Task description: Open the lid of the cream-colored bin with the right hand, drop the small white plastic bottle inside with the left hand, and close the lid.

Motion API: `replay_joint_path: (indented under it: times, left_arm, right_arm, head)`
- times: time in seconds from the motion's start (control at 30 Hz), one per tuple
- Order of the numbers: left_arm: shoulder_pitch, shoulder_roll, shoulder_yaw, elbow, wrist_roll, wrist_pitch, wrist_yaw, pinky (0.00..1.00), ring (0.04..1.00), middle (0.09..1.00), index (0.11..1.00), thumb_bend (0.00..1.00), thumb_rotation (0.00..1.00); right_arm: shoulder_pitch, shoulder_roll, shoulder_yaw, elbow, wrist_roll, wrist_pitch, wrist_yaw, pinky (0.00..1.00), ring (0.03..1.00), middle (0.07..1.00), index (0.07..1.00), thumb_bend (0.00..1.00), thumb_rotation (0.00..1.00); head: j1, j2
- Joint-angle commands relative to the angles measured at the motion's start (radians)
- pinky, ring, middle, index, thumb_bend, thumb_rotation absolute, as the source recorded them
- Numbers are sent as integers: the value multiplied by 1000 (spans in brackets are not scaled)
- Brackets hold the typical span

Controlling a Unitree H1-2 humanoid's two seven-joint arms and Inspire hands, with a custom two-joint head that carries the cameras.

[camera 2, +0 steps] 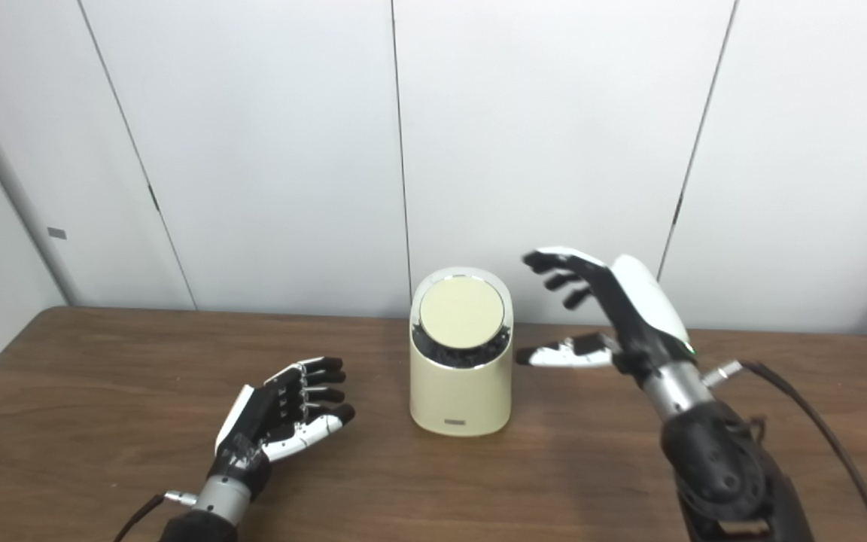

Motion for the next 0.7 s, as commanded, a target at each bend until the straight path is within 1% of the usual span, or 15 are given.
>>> replay_joint_path:
  times: [0.0, 0.03, 0.1, 0.13, 0.17, 0.23, 0.33, 0.4, 0.43, 0.5, 0.57, 0.67]
  left_arm:
    - [-27, 12, 6, -27, 7, -37, 0, 602, 685, 749, 755, 726, 201]
    - [-27, 13, 7, -27, 4, -38, -1, 603, 685, 750, 756, 724, 200]
    - [-26, 16, 8, -28, 1, -38, -1, 607, 688, 751, 756, 724, 196]
    - [-26, 15, 10, -28, -4, -38, -3, 608, 688, 750, 756, 725, 196]
    - [-26, 15, 11, -29, -10, -40, -5, 610, 689, 749, 754, 721, 183]
    - [-26, 16, 14, -29, -19, -44, -9, 610, 690, 748, 753, 710, 162]
    - [-25, 16, 17, -29, -26, -54, -13, 609, 691, 750, 755, 702, 145]
    - [-24, 15, 22, -28, -39, -66, -19, 603, 692, 751, 757, 703, 127]
    - [-23, 15, 23, -28, -40, -72, -19, 599, 692, 753, 760, 709, 132]
    - [-20, 15, 26, -27, -38, -87, -18, 590, 690, 756, 769, 731, 169]
    - [-18, 14, 29, -27, -40, -101, -17, 584, 688, 757, 775, 736, 179]
    - [-16, 18, 31, -23, -46, -134, -27, 579, 693, 769, 788, 723, 172]
  right_arm:
    - [-15, -4, -28, -24, 54, -8, -33, 556, 708, 778, 768, 607, 160]
    - [2, 6, -43, -18, 83, -4, -39, 558, 710, 783, 772, 603, 164]
    - [24, 23, -62, -7, 134, -1, -49, 596, 731, 812, 784, 590, 172]
    - [39, 37, -76, 9, 170, -11, -60, 603, 735, 816, 786, 589, 171]
    - [53, 50, -89, 26, 210, -23, -67, 614, 735, 808, 786, 605, 146]
    - [69, 64, -101, 45, 258, -36, -76, 632, 740, 798, 789, 622, 130]
    - [94, 77, -107, 66, 298, -53, -90, 640, 748, 804, 802, 646, 175]
    - [104, 81, -107, 95, 319, -84, -100, 640, 752, 808, 808, 662, 204]
    - [108, 83, -106, 114, 330, -112, -104, 634, 751, 809, 809, 669, 211]
    - [113, 88, -104, 144, 353, -154, -108, 615, 746, 807, 803, 669, 177]
    - [119, 94, -102, 160, 366, -172, -115, 600, 738, 803, 793, 663, 162]
    - [137, 107, -99, 169, 386, -192, -124, 614, 744, 805, 791, 662, 169]
  head:
    - [-2, 0]
    - [-4, 1]
    - [-9, 2]
    - [-11, 1]
    - [-13, 0]
    - [-15, 0]
    - [-21, -1]
    - [-25, -2]
    - [-28, -3]
    - [-32, -4]
    - [-35, -6]
    - [-46, -8]
